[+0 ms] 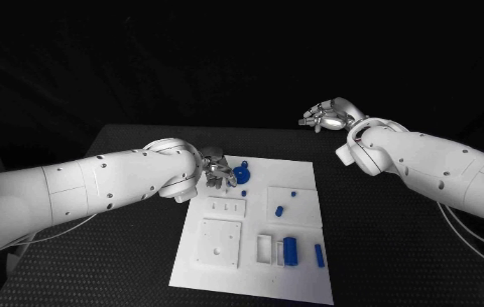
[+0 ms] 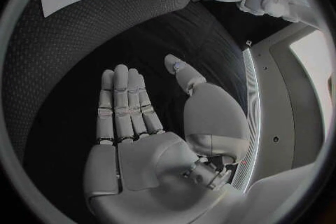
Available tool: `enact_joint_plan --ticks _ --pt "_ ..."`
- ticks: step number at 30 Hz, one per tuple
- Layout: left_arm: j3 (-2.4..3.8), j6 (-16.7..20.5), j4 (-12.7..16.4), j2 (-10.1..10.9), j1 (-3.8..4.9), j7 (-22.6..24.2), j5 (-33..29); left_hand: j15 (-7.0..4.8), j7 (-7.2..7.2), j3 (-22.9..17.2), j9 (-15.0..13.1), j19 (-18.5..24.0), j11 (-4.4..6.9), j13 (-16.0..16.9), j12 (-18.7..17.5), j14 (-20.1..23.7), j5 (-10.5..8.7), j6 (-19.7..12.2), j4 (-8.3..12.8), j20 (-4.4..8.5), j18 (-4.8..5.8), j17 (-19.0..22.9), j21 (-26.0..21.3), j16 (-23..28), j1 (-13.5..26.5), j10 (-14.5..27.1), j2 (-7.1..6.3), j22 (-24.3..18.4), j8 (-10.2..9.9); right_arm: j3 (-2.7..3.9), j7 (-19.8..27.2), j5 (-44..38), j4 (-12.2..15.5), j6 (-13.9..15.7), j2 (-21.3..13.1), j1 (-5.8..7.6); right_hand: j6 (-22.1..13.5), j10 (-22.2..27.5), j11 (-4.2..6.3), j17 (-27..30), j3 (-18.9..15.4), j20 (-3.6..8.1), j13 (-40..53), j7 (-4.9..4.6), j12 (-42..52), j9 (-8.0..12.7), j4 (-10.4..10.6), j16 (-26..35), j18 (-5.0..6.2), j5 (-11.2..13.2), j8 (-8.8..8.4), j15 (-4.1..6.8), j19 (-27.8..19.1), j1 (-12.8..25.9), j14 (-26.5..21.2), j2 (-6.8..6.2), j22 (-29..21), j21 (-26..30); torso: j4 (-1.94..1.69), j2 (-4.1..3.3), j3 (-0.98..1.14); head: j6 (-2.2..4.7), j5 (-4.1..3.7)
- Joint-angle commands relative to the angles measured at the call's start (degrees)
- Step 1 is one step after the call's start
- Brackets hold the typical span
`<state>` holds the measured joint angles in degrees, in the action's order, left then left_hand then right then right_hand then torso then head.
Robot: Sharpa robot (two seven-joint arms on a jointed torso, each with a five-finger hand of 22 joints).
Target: Assemble the parts on the task board
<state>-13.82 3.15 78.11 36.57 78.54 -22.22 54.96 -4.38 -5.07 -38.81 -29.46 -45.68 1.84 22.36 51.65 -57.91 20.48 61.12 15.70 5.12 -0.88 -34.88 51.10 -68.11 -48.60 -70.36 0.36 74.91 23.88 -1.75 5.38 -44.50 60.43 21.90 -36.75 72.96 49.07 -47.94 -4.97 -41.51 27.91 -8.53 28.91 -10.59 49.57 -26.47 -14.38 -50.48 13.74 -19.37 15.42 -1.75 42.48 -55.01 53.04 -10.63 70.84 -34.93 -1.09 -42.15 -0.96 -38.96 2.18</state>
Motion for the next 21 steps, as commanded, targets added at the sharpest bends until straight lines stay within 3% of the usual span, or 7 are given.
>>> enact_joint_plan --ticks 1,4,11,21 --pt "0.05 -3.9 0.71 -0.5 0.02 -3.5 7.63 -0.98 3.85 -2.48 -2.28 -0.59 2.7 -0.48 0.27 -1.46 -1.0 7.33 0.27 5.68 -0.31 0.47 0.46 -0.42 0.0 -1.31 -0.09 0.31 0.37 0.03 1.43 2.41 -0.75 -2.74 0.45 0.16 -0.5 -0.75 -0.63 3.3 -0.11 -0.51 -3.82 -0.13 -2.49 0.25 -0.06 3.63 -0.5 -0.55 0.46 -0.64 -0.5 -0.02 1.29 0.38 -0.57 1.66 -0.22 0.56 0.02 -0.52 0.02" --pt "0.05 -3.86 0.88 -1.12 0.01 -4.02 9.83 -1.04 4.02 -3.37 -2.49 -0.83 2.89 -0.76 0.49 -1.92 -0.61 7.73 0.45 5.77 -0.32 0.74 0.76 -0.8 0.63 -1.89 -0.12 0.22 0.59 0.03 1.63 4.24 -1.83 -3.95 0.97 0.2 -0.68 -1.1 -1.68 7.53 0.34 -1.19 -9.11 -0.13 -7.86 0.41 -0.42 10.18 -0.83 -0.82 0.75 -1.81 -2.4 0.41 1.76 1.07 -1.52 4.41 -0.35 0.8 0.02 -0.84 -0.05" --pt "0.07 -4.93 3.16 -1.34 -0.38 -6.55 20.22 -1.4 4.53 -4.44 -3.07 -1.42 3.45 -1.02 1.5 -2.89 0.25 8.56 0.81 6.14 -0.57 1.01 2.0 -2.05 1.31 -3.02 -0.31 0.45 1.41 0.03 1.72 6.32 -3.09 -4.98 1.71 0.22 -0.64 -4.74 -2.24 10.73 -0.12 -2.12 -17.73 -0.15 -16.17 0.94 -1.33 18.5 -0.72 -1.12 1.4 -2.7 -2.9 0.38 3.94 1.96 -2.27 7.92 -0.44 1.18 0.1 -1.54 0.05" --pt "0.08 -5.26 2.31 -1.15 -0.85 -7.13 14.25 -2.11 4.71 -5.29 -3.78 -2.74 3.72 -1.12 2.72 -3.59 -0.1 8.44 0.79 6.52 -0.77 1.13 3.12 -3.68 1.74 -3.51 -0.3 0.79 1.93 0.03 1.5 6.46 -3.71 -5.42 2.24 0.21 -0.7 -5.51 -2.29 10.64 -0.29 -2.31 -19.15 -0.18 -17.15 1.2 -1.39 19.84 -0.75 -1.39 1.46 -3.01 -3.15 0.04 3.92 2.0 -2.12 8.71 -0.65 1.49 0.25 -2.39 0.42"
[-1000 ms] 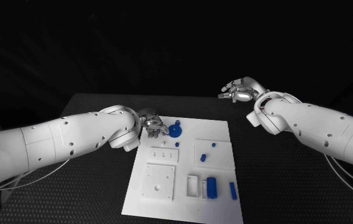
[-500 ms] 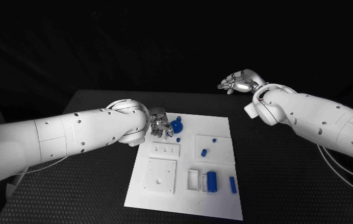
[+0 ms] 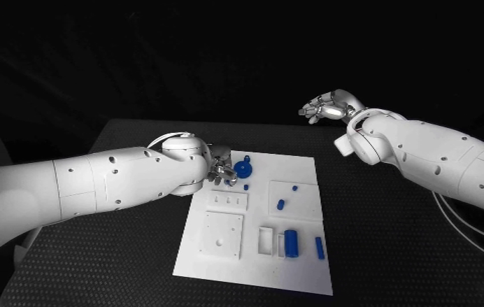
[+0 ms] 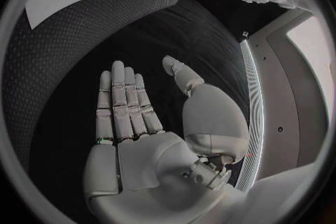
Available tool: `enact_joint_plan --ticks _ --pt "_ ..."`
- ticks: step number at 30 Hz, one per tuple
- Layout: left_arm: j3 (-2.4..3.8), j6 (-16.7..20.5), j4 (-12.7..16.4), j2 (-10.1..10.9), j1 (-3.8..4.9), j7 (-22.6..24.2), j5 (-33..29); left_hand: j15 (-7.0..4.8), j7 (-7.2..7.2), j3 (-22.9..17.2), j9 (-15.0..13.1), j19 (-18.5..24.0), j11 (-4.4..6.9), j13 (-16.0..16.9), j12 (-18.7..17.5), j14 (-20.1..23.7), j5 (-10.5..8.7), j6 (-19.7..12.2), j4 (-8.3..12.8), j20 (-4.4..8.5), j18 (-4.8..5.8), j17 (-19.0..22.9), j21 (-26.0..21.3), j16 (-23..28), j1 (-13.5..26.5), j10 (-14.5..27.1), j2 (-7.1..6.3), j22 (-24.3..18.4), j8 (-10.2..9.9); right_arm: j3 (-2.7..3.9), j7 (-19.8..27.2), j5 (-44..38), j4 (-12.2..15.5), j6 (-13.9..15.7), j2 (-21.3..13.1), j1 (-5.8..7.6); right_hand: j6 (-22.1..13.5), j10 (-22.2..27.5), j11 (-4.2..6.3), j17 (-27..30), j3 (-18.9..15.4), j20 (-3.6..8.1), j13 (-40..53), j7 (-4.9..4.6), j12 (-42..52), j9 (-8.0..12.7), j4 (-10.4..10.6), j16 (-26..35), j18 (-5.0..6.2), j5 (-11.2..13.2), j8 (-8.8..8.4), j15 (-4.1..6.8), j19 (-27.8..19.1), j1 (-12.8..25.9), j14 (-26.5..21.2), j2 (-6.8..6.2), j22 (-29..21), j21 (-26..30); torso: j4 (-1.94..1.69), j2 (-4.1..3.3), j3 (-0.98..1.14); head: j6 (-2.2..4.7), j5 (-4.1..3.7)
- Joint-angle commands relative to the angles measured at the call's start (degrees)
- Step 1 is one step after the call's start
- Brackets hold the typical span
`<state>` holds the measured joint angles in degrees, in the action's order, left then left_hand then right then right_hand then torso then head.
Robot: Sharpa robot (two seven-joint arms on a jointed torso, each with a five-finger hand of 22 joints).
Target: Assemble the parts on the task board
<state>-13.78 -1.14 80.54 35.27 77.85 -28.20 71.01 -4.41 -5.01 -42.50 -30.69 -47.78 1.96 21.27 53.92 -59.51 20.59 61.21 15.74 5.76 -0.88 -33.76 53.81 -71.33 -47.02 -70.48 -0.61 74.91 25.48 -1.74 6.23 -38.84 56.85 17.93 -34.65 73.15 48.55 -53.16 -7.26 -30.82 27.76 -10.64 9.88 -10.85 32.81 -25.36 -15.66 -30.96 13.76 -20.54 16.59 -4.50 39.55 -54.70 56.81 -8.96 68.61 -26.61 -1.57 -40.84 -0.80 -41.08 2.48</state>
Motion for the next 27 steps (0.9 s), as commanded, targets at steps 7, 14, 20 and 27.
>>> enact_joint_plan --ticks 7,14,20,27 --pt "0.03 0.75 -0.32 0.94 -0.58 -1.54 -4.98 -5.11 4.76 -1.58 -3.37 -5.59 3.81 -0.08 2.22 -3.61 -0.63 8.07 0.79 8.1 -1.87 -1.05 5.34 -5.56 0.14 -3.37 0.47 1.47 0.46 0.02 0.53 0.82 -0.29 -1.57 0.25 0.03 -0.21 -0.56 -0.03 -0.1 -0.25 -0.33 -0.77 0.05 -0.79 0.24 -0.13 1.07 -0.88 -0.32 0.32 -0.54 -0.69 -0.43 -0.2 0.3 0.19 0.95 -0.32 0.45 0.28 -0.74 0.23" --pt "0.02 1.37 -0.48 1.49 -0.75 -2.23 -9.15 -7.75 5.1 -1.7 -4.06 -11.98 4.33 -0.87 3.19 -7.79 -1.28 7.85 0.62 10.48 -4.48 -2.81 13.81 -12.45 0.07 -4.53 0.52 1.3 0.2 0.01 0.11 0.84 -0.55 -2.68 0.46 0.03 -0.24 -0.8 -0.06 -0.19 -0.32 -0.45 -1.37 0.04 -1.1 0.39 -0.15 1.76 -1.02 -0.73 0.35 -0.81 -1.2 -0.62 -0.52 0.3 0.32 1.51 -0.28 0.55 0.44 -1.23 0.29" --pt "0.02 3.51 -0.14 1.43 -1.03 -2.48 -9.8 -8.4 5.36 -1.93 -4.14 -15.29 4.75 -0.12 5.43 -11.85 -1.77 7.34 0.43 10.44 -6.13 -4.21 15.57 -14.24 -0.64 -7.42 0.37 0.77 -0.43 0.01 -0.04 0.16 -0.35 -3.16 0.54 0.02 -0.45 -0.82 -0.2 -0.29 -0.3 -0.68 -2.33 -0.06 -1.64 0.68 -0.23 3.09 -1.41 -1.78 0.31 -1.51 -2.47 -1.18 -1.7 0.17 0.51 2.7 -0.3 0.42 0.37 -1.39 0.12" --pt "0.02 5.32 -0.37 0.8 -1.44 -2.23 -9.27 -8.49 5.55 -1.91 -4.18 -15.79 4.88 1.07 6.5 -12.86 -0.02 8.44 0.43 10.24 -6.66 -5.35 15.97 -14.55 -0.01 -8.22 0.2 0.68 -0.2 0.0 -0.18 0.16 -0.49 -3.25 0.62 0.02 -0.48 -0.91 -0.23 -0.44 -0.37 -0.76 -2.74 -0.08 -1.78 0.8 -0.1 3.53 -1.53 -2.4 0.34 -1.73 -2.84 -1.23 -2.05 0.16 0.67 3.14 -0.2 0.38 0.49 -1.68 0.19"
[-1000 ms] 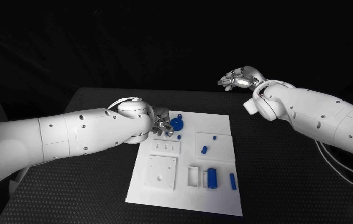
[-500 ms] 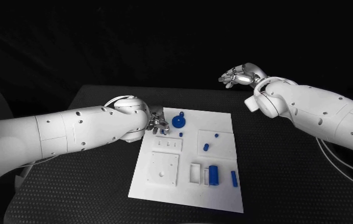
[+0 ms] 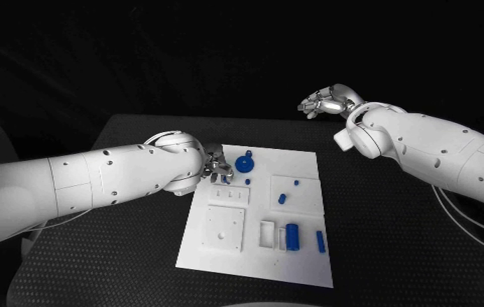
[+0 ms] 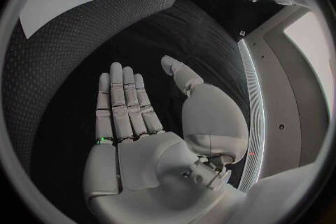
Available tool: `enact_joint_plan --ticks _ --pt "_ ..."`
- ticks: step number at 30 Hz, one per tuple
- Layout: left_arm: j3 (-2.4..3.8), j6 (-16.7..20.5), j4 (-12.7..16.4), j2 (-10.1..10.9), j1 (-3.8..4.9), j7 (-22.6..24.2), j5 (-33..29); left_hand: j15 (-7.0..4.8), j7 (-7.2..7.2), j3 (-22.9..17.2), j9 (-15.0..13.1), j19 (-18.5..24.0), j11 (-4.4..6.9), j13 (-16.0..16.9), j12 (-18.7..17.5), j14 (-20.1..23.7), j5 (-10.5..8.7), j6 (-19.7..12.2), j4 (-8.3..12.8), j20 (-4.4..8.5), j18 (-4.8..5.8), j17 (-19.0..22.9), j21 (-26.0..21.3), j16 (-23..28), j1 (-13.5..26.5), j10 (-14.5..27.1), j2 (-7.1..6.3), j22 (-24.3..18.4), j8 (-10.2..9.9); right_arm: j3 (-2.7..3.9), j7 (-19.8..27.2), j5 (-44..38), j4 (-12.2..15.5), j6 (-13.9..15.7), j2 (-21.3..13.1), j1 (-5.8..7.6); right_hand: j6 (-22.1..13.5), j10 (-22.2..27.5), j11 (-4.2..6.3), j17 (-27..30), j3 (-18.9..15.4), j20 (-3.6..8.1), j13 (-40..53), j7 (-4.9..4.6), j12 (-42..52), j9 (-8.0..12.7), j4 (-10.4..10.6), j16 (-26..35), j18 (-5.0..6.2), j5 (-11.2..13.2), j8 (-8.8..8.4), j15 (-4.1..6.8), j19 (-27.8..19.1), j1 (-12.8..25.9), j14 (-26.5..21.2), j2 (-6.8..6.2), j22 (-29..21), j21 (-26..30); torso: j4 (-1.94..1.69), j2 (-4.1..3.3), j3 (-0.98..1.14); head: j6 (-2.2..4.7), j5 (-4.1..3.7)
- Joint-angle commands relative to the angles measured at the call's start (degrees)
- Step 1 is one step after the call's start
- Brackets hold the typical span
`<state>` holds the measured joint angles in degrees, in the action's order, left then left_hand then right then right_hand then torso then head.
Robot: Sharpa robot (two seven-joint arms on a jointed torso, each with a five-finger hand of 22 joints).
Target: Assemble the parts on the task board
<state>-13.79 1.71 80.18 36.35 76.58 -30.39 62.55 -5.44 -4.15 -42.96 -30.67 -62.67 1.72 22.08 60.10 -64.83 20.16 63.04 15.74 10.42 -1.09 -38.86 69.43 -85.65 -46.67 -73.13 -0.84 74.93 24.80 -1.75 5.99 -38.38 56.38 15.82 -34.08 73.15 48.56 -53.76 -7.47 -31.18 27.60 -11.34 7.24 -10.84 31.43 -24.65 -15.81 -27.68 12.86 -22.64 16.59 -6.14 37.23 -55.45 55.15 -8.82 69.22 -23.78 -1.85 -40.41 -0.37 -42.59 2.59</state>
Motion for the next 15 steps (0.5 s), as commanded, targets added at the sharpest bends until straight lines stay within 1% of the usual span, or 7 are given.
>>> enact_joint_plan --ticks 1,2,4,5,6,11,15 --pt "0.03 2.56 -0.02 -0.32 -0.24 0.02 -0.51 -7.48 4.72 -1.44 -4.21 -0.95 5.14 0.32 0.37 -7.59 0.42 6.69 0.38 5.57 -6.48 -0.31 0.37 -0.24 -0.28 -5.61 0.47 0.64 0.51 0.02 0.06 -0.3 -0.02 -1.15 0.05 0.02 -0.49 -0.3 -0.03 -0.09 -0.21 -0.06 -0.14 -0.09 -0.41 0.1 0.07 0.29 -0.64 -0.35 0.34 -0.11 -0.56 -0.48 -0.41 0.02 0.08 0.34 0.07 -0.06 0.04 -0.19 0.06" --pt "0.03 2.64 -0.02 -0.45 -0.37 0.06 0.25 -7.51 4.76 -1.43 -4.22 -1.02 5.18 0.43 0.43 -7.69 0.42 6.82 0.33 5.56 -6.53 -0.44 0.43 -0.26 -0.16 -5.69 0.58 0.63 0.55 0.02 0.04 -0.3 -0.02 -1.12 0.06 0.02 -0.5 -0.31 -0.03 -0.11 -0.22 -0.07 -0.18 -0.09 -0.43 0.12 0.08 0.34 -0.66 -0.42 0.35 -0.13 -0.6 -0.49 -0.46 0.01 0.11 0.39 0.12 -0.08 0.1 -0.21 0.05" --pt "0.03 2.85 0.02 -0.59 -0.55 0.11 1.1 -7.54 4.8 -1.4 -4.24 -1.1 5.21 0.54 0.5 -7.78 0.39 6.97 0.24 5.55 -6.57 -0.56 0.48 -0.27 0.01 -5.79 0.71 0.62 0.59 0.02 0.04 -0.31 -0.02 -1.05 0.06 0.02 -0.51 -0.33 -0.05 -0.16 -0.21 -0.08 -0.31 -0.09 -0.47 0.16 0.07 0.48 -0.7 -0.69 0.36 -0.19 -0.73 -0.58 -0.59 0.01 0.17 0.54 0.11 -0.11 0.07 -0.31 0.01" --pt "0.03 2.95 0.06 -0.7 -0.74 0.17 1.75 -7.54 4.82 -1.39 -4.24 -1.13 5.23 0.61 0.53 -7.83 0.36 7.05 0.18 5.53 -6.59 -0.64 0.52 -0.28 0.14 -5.84 0.85 0.61 0.62 0.02 0.03 -0.33 -0.06 -1.07 0.11 0.02 -0.53 -0.36 -0.05 -0.2 -0.2 -0.1 -0.4 -0.1 -0.49 0.19 0.06 0.58 -0.73 -0.94 0.36 -0.22 -0.82 -0.66 -0.65 0.01 0.22 0.65 0.15 -0.12 0.12 -0.33 0.04" --pt "0.03 2.97 0.08 -0.75 -0.86 0.23 2.33 -7.55 4.82 -1.39 -4.24 -1.14 5.23 0.64 0.53 -7.85 0.36 7.07 0.17 5.53 -6.6 -0.68 0.53 -0.27 0.19 -5.85 0.92 0.61 0.62 0.02 0.03 -0.34 -0.07 -1.07 0.12 0.02 -0.54 -0.36 -0.06 -0.23 -0.2 -0.11 -0.47 -0.11 -0.52 0.21 0.07 0.64 -0.75 -1.12 0.36 -0.24 -0.86 -0.67 -0.7 0.01 0.26 0.71 0.11 -0.12 0.08 -0.32 0.02" --pt "0.03 3.22 -0.08 -1.1 -1.42 0.28 3.1 -7.56 4.89 -1.32 -4.25 -1.16 5.28 1.07 0.59 -8.01 0.21 7.45 0.16 5.44 -6.73 -1.23 0.7 -0.23 1.5 -6.07 2.23 0.6 0.68 0.02 -0.01 -0.37 -0.03 -1.12 0.12 0.02 -0.56 -0.39 -0.08 -0.34 -0.21 -0.14 -0.72 -0.12 -0.58 0.29 0.08 0.88 -0.81 -1.67 0.38 -0.32 -1.06 -0.81 -0.88 0.02 0.41 0.96 0.01 -0.11 0.02 -0.5 -0.1" --pt "0.03 3.29 -0.16 -1.11 -1.8 0.23 3.79 -7.57 4.9 -1.42 -4.24 -1.15 5.29 1.18 0.56 -8.03 0.18 7.48 0.3 5.43 -6.79 -1.4 0.75 -0.2 1.8 -6.08 2.55 0.61 0.65 0.01 -0.01 -0.37 -0.09 -1.13 0.19 0.02 -0.56 -0.41 -0.09 -0.4 -0.21 -0.15 -0.83 -0.12 -0.61 0.32 0.08 0.98 -0.84 -1.91 0.4 -0.36 -1.14 -0.87 -0.94 0.03 0.48 1.07 0.05 -0.13 0.05 -0.59 -0.03"
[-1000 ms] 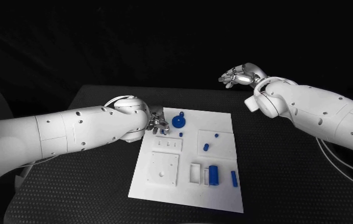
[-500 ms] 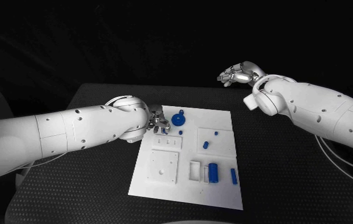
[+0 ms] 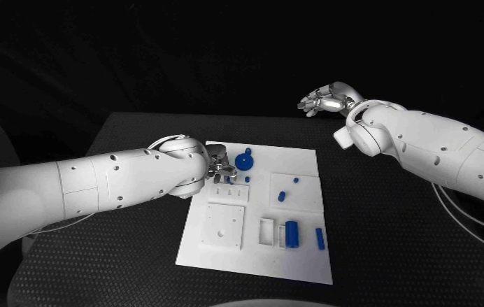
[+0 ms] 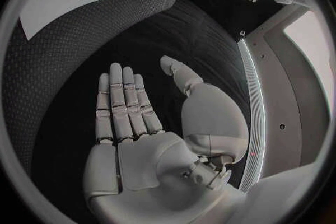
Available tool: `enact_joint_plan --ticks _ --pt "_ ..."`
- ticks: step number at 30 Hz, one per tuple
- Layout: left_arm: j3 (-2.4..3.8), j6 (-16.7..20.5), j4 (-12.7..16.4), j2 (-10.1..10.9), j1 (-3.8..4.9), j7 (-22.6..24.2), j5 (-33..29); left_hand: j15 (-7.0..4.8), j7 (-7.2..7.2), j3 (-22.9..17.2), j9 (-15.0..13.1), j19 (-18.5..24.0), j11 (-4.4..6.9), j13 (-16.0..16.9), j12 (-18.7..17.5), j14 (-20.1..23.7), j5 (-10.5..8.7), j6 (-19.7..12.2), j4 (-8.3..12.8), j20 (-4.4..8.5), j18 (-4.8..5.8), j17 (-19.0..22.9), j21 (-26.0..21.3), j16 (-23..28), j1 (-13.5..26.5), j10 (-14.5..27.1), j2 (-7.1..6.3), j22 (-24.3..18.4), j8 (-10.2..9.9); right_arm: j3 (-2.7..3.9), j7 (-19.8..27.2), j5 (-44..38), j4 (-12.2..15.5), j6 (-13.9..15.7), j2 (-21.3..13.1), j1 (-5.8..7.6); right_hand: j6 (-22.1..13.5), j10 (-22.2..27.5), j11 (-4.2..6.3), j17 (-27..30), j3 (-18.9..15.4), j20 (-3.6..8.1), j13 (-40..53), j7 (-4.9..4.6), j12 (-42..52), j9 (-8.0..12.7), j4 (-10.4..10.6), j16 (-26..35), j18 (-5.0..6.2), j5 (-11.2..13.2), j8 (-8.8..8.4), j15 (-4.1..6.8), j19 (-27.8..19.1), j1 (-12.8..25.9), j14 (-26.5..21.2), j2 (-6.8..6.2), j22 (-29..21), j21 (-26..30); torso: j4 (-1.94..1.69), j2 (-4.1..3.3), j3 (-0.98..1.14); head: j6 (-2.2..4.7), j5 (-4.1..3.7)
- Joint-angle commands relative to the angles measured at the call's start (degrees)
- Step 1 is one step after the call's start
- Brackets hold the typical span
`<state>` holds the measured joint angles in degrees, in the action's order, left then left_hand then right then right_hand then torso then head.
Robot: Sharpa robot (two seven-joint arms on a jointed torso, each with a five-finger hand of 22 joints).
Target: Assemble the parts on the task board
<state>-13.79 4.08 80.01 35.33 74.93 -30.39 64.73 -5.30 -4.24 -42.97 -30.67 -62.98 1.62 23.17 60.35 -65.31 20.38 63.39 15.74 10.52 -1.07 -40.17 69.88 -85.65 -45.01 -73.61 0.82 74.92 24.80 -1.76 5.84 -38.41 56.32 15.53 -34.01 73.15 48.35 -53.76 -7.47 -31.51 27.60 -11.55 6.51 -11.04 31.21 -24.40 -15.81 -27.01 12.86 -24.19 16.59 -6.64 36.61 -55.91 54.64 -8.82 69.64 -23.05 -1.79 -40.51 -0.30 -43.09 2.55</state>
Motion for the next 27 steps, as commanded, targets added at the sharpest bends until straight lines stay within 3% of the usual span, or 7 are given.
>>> enact_joint_plan --ticks 1,14,27 --pt "0.03 0.83 0.0 -0.08 -0.2 0.21 1.62 -7.72 5.0 -1.43 -4.23 -0.84 5.38 0.11 0.3 -7.55 -0.07 7.12 0.31 5.34 -6.81 -0.11 0.31 -0.2 0.16 -5.61 0.91 0.62 0.64 0.02 0.13 -0.34 -0.07 -0.9 0.14 0.02 -0.36 -0.41 -0.09 -0.07 -0.22 0.05 -0.11 0.08 -0.39 0.07 0.08 0.32 -0.85 -0.4 0.4 0.13 -0.53 -0.42 -0.44 0.02 0.07 0.36 -0.02 -0.02 -0.05 -0.11 -0.03" --pt "0.03 -0.6 -0.08 -0.25 -0.68 0.02 0.88 -7.68 4.99 -1.85 -4.23 -0.6 5.36 0.41 0.2 -7.56 0.02 7.18 0.75 5.26 -6.87 -0.51 0.45 -0.08 0.86 -5.62 1.77 0.69 0.58 0.0 0.08 -0.37 -0.19 -1.05 0.28 0.02 -0.36 -0.39 -0.11 -0.16 -0.22 0.03 -0.3 0.08 -0.45 0.13 0.06 0.51 -0.91 -0.63 0.43 0.03 -0.7 -0.56 -0.59 0.06 0.19 0.57 -0.14 0.01 -0.2 -0.49 -0.08" --pt "0.03 0.3 -0.24 -0.46 -2.24 0.4 1.33 -7.48 4.85 -2.03 -4.23 -0.22 5.17 0.67 0.14 -7.5 -0.25 7.18 0.84 5.08 -6.77 -0.81 0.59 0.09 1.63 -5.62 1.97 0.8 0.52 -0.01 0.09 -0.37 -0.22 -1.08 0.25 0.02 -0.35 -0.4 -0.13 -0.24 -0.28 0.01 -0.44 0.08 -0.48 0.17 0.1 0.63 -0.96 -0.62 0.45 -0.03 -0.81 -0.55 -0.68 0.09 0.3 0.71 -0.16 -0.09 -0.24 -0.63 -0.38"
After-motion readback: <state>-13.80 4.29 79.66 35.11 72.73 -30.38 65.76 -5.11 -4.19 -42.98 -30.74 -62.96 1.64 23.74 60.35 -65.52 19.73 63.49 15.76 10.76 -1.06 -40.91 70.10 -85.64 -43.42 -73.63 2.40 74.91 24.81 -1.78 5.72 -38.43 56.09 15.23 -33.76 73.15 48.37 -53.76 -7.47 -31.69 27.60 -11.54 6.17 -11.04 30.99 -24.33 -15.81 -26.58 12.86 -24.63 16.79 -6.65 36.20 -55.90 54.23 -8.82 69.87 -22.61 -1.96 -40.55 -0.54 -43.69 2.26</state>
